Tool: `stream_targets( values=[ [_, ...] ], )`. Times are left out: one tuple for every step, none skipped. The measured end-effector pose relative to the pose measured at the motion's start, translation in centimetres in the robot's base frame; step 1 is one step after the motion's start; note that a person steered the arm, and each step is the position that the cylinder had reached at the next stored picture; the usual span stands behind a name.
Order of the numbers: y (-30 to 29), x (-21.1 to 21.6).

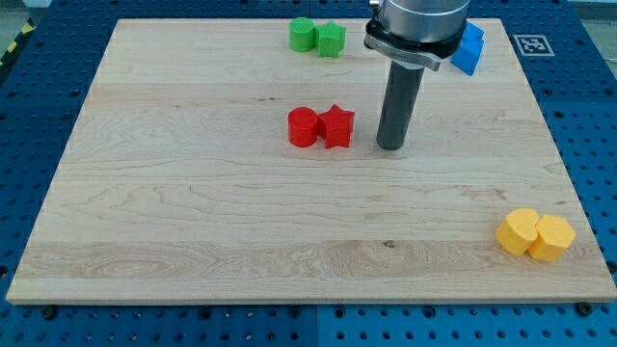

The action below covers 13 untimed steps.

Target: Slide the blue cube and blue triangle down a bit

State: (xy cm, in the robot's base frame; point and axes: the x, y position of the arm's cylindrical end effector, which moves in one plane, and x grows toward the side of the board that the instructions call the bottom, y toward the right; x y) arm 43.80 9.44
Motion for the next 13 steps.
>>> stream_targets(
  values=[
    [0.0, -0.1],
    [-0.6, -1.9],
    [-1.3, -2.2],
    [-1.3, -2.2],
    [-1.3, -2.2],
    [2.3, -2.2],
    [9.1, -2.5],
    [15.9, -4.4],
    [21.0, -8.2],
    [22.8, -13.8],
    [22.2, -20.9],
    [21.0, -24.6],
    [20.6, -24.6]
  ],
)
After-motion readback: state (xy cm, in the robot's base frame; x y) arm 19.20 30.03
